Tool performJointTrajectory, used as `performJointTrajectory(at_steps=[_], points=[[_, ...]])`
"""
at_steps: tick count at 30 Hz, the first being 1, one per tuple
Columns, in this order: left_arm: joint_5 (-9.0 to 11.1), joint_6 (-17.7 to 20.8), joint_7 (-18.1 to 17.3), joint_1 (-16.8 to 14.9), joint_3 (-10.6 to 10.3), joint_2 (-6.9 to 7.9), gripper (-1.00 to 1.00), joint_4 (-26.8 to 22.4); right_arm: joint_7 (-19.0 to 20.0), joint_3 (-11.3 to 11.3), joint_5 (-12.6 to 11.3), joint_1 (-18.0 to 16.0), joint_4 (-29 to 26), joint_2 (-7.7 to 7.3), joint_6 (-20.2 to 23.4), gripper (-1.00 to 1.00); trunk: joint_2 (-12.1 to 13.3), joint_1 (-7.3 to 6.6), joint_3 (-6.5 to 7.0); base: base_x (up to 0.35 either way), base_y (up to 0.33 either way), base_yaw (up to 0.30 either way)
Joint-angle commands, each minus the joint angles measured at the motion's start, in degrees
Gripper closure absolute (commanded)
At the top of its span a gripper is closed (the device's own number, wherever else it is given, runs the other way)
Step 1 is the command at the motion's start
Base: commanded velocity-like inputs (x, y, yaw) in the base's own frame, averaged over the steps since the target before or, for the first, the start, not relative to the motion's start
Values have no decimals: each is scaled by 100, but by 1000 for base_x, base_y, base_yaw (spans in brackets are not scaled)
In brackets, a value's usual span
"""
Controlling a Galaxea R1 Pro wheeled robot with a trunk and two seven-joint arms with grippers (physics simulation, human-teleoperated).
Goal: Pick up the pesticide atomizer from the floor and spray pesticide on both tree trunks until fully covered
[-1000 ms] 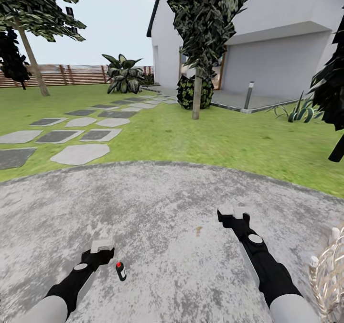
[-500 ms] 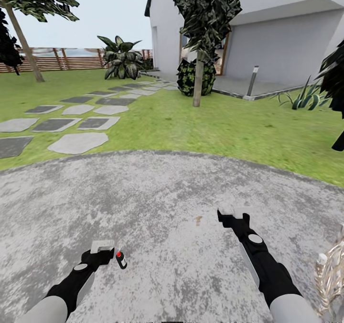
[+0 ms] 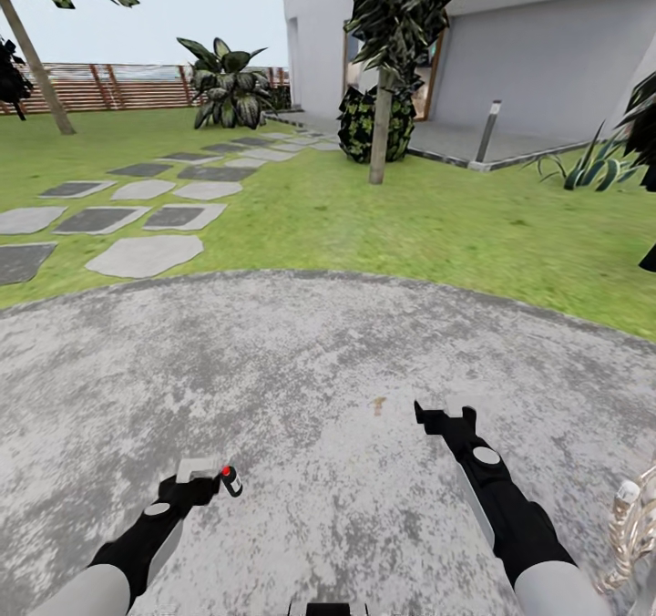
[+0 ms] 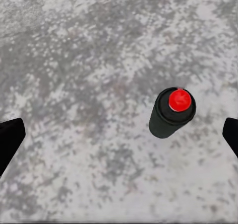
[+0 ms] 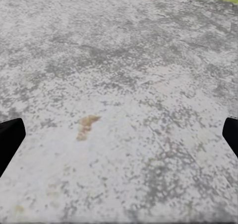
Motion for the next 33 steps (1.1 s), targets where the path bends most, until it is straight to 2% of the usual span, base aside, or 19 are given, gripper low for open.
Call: performJointTrajectory(at_steps=[1,33], points=[[0,-21,9,-3,4,5,-100,4,-4,1,12,-2,-11,2,34,-100,-3,1,-27,0,0,0],[2,-146,12,-3,-2,10,-100,9,-2,1,10,-4,-55,-14,34,-100,-46,84,-736,0,0,0]])
